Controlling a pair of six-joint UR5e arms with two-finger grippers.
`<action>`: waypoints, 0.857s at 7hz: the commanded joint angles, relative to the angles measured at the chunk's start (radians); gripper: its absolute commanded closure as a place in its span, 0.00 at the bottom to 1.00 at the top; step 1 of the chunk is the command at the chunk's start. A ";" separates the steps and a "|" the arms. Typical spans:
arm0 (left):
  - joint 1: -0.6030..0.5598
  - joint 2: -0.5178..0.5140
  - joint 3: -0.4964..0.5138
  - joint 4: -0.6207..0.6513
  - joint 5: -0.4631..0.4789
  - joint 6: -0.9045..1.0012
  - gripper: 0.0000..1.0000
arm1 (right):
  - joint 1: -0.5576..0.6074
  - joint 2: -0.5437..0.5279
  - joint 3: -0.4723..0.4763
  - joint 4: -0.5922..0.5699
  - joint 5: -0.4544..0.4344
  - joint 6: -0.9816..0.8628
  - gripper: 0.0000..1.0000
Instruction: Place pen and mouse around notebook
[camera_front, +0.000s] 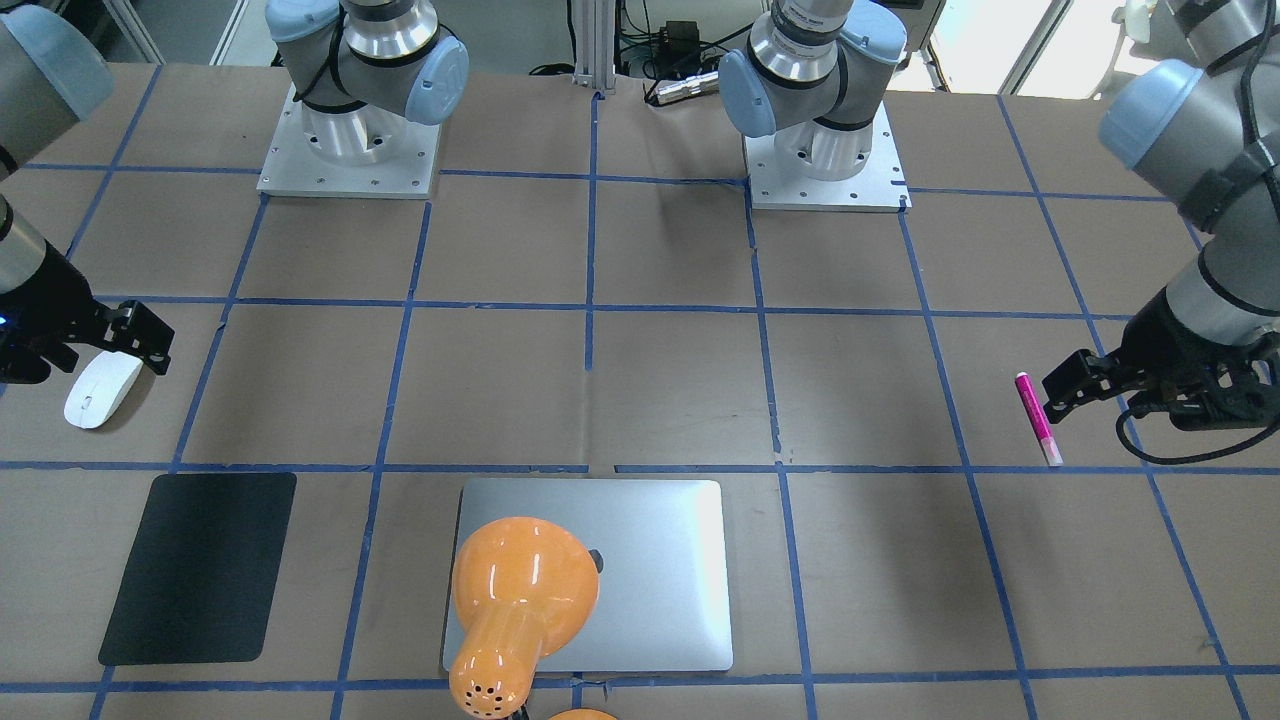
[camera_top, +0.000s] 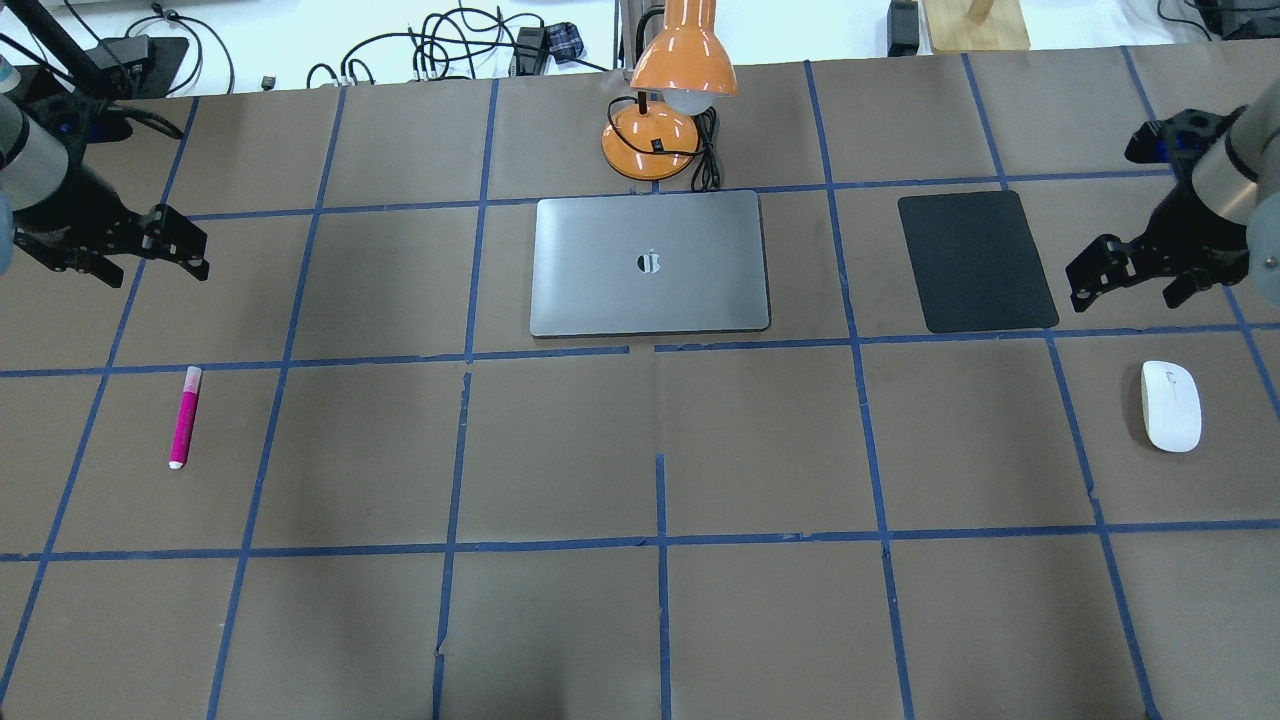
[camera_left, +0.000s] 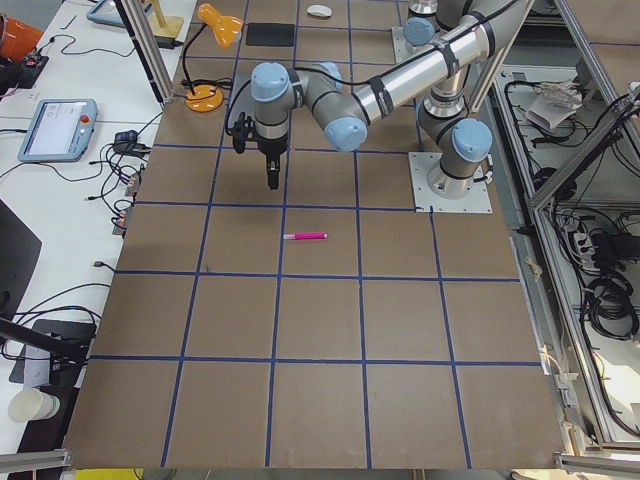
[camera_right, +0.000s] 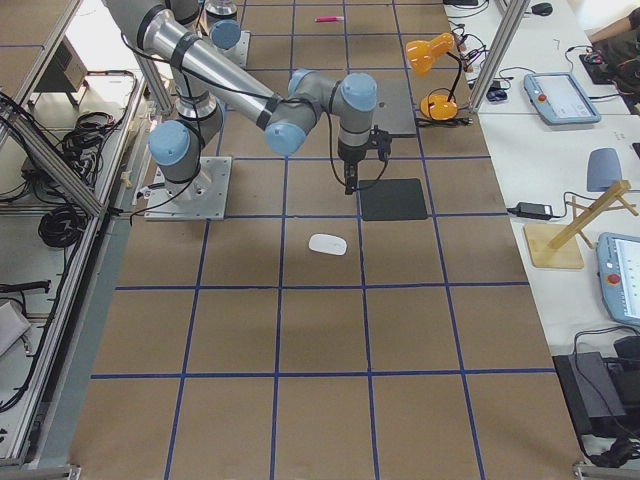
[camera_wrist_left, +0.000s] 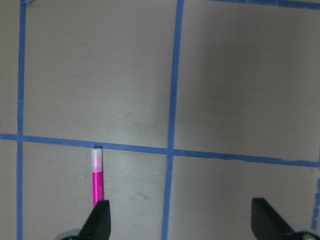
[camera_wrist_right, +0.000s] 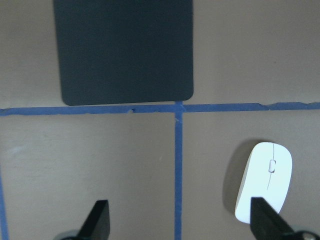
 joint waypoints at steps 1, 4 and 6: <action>0.104 -0.104 -0.140 0.307 -0.056 0.179 0.00 | -0.128 0.094 0.051 -0.064 -0.006 -0.020 0.00; 0.157 -0.191 -0.172 0.356 -0.053 0.199 0.09 | -0.181 0.200 0.051 -0.136 -0.092 -0.028 0.00; 0.155 -0.195 -0.191 0.359 -0.055 0.181 0.56 | -0.183 0.230 0.051 -0.139 -0.127 -0.030 0.00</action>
